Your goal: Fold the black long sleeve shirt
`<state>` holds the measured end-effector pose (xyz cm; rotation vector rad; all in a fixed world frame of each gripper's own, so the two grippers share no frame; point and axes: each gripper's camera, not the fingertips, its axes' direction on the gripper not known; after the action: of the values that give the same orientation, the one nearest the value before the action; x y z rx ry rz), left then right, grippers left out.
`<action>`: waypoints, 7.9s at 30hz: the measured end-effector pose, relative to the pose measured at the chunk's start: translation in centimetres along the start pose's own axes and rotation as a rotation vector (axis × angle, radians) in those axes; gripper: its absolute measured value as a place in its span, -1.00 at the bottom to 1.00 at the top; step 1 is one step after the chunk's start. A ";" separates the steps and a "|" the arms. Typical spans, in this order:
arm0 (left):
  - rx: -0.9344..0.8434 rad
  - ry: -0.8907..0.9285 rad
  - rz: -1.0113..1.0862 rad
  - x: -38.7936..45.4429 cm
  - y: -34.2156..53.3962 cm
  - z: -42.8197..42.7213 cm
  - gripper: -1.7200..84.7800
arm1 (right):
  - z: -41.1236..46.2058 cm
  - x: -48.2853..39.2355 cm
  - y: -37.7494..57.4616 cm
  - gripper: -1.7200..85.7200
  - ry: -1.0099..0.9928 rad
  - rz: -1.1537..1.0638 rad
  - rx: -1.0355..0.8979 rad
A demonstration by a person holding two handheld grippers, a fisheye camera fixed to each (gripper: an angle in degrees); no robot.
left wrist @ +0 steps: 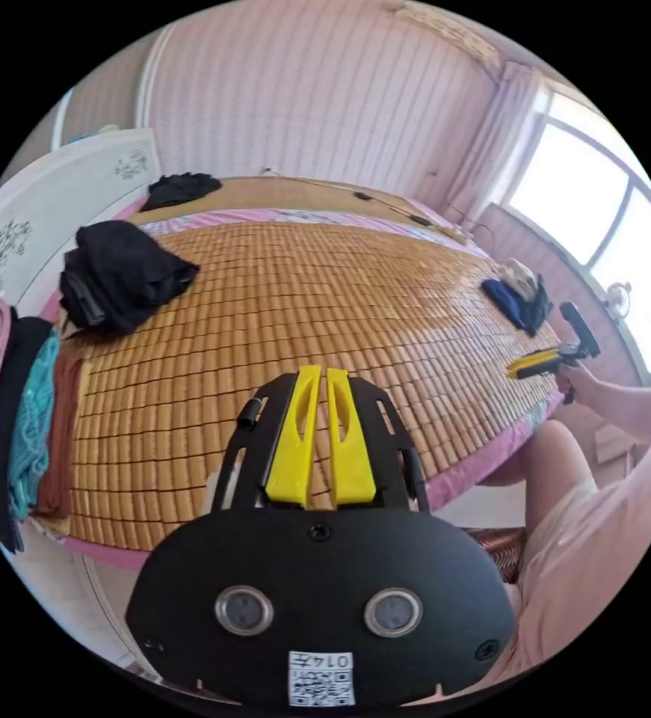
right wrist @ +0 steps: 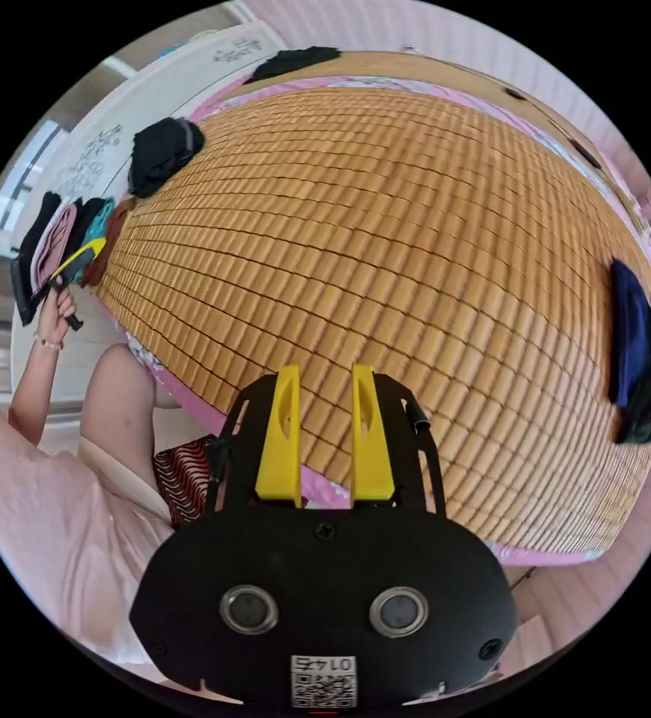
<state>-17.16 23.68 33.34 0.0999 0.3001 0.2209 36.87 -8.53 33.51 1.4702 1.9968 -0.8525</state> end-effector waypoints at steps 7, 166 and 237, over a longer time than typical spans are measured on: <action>-0.099 0.349 0.341 15.8 -5.9 6.5 -0.83 | -7.3 11.9 13.5 -0.70 0.111 0.341 0.280; 0.021 0.264 0.231 12.7 8.4 -19.2 -0.98 | -5.3 -3.5 23.7 -0.69 -0.592 -0.084 0.341; -0.373 0.261 0.065 13.6 -1.2 -0.1 -0.91 | 2.2 4.7 21.8 -0.76 -0.276 0.338 0.112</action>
<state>-4.23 25.64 29.28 -0.2906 0.5100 0.3518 56.56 -2.43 24.62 1.5950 1.4698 -0.9691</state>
